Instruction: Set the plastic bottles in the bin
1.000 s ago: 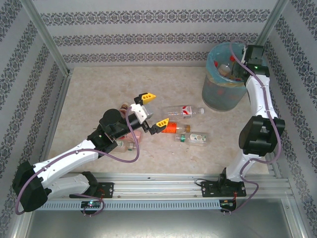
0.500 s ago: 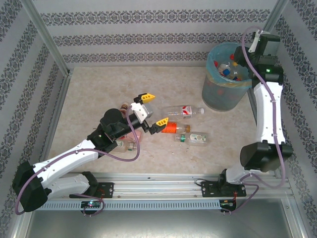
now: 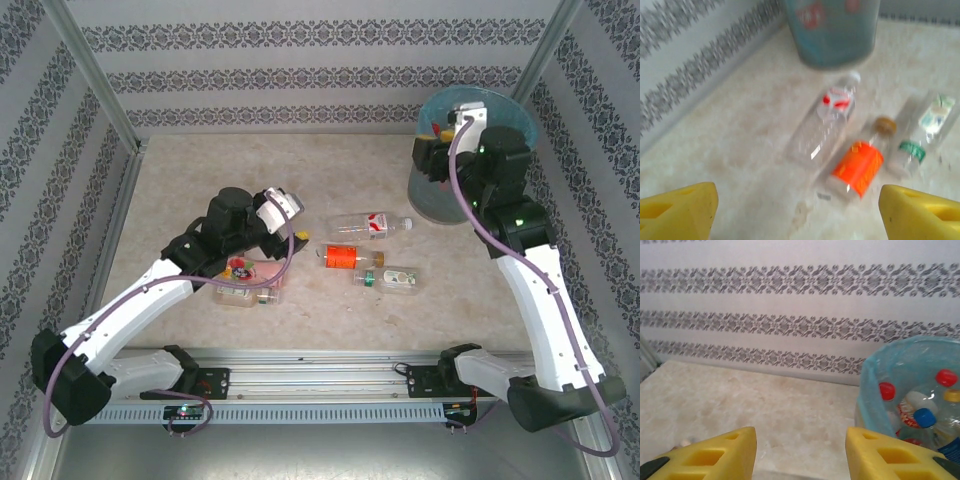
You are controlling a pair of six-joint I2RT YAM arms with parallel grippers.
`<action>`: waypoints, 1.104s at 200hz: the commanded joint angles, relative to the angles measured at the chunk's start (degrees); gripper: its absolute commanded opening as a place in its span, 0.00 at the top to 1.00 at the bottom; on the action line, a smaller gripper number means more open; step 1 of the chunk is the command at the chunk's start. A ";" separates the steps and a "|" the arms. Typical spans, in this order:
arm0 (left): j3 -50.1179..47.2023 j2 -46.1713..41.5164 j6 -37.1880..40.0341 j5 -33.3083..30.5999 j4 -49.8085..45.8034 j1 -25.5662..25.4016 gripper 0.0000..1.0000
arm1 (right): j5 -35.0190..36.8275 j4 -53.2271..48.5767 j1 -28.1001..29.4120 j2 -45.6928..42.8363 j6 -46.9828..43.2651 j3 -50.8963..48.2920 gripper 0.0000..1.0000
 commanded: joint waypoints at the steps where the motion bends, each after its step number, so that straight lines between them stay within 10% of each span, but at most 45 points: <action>1: 2.15 2.68 5.21 8.92 -10.81 0.25 0.18 | 1.29 2.67 2.55 -1.83 -1.88 -3.98 0.50; 135: 17.49 41.50 11.75 19.78 7.48 -14.01 0.34 | 11.17 1.69 4.04 -21.91 -5.61 -15.43 0.52; 221: 15.02 45.68 12.50 19.54 11.28 -16.85 0.42 | 11.20 0.84 3.96 -22.19 -6.31 -16.29 0.50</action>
